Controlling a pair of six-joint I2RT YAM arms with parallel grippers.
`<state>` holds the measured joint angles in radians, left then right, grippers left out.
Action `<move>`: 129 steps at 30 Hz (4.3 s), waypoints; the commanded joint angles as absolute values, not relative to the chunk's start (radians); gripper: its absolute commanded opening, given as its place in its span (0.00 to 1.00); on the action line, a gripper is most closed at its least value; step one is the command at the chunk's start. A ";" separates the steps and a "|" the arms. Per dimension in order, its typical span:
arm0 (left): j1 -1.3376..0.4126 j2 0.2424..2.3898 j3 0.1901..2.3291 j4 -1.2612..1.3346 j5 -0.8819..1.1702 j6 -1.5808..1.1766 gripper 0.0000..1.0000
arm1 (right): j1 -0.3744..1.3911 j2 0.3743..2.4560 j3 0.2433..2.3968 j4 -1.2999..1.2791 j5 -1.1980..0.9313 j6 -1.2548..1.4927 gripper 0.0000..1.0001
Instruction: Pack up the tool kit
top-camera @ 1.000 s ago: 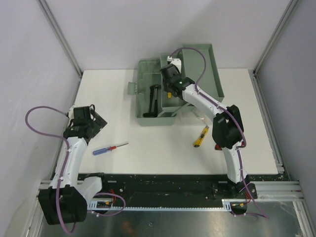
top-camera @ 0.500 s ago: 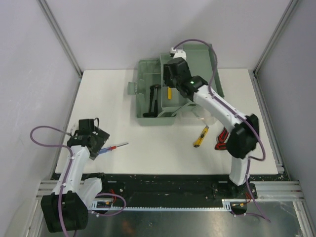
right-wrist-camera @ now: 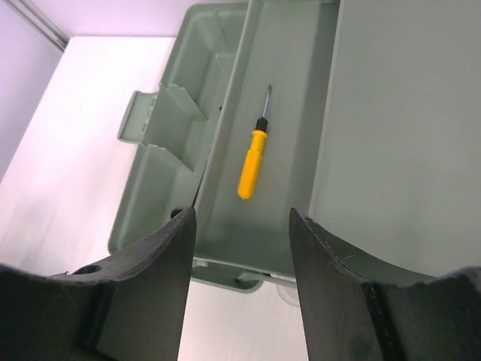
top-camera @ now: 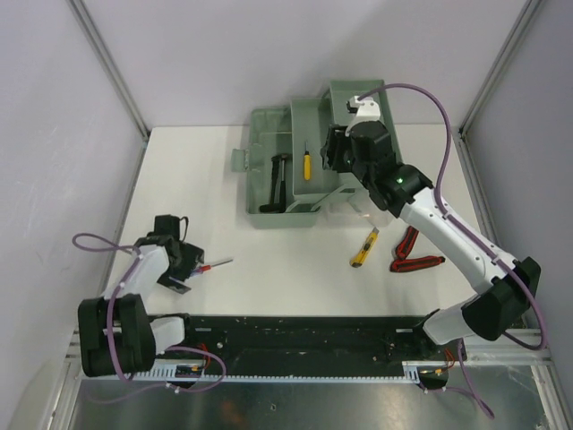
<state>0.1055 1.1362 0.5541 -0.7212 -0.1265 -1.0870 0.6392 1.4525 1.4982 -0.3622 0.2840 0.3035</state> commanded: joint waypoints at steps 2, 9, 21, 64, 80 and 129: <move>0.115 1.255 0.595 -0.638 -0.129 -1.118 0.73 | 0.626 1.357 1.459 -0.358 0.339 0.266 0.58; 0.114 1.272 0.622 -0.612 -0.153 -1.090 0.37 | 0.605 1.320 1.444 -0.373 0.361 0.256 0.58; 0.056 1.310 0.880 -0.536 -0.105 -0.768 0.00 | 0.570 1.287 1.433 -0.395 0.399 0.245 0.58; -0.516 2.240 2.083 -0.393 0.262 -0.715 0.07 | 0.346 0.952 1.187 -0.674 0.504 0.420 0.57; -0.514 2.209 2.044 -0.394 0.242 -0.681 0.49 | 0.100 0.937 0.955 -0.725 0.243 0.631 0.57; -0.279 1.418 1.256 -0.268 -0.098 -0.473 0.86 | -0.227 1.360 0.744 -0.681 0.211 1.036 0.17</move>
<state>-0.2996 1.4563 1.2633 -0.3092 -0.0597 -0.4561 -0.2241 1.4273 0.7486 -0.6807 0.1024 1.0214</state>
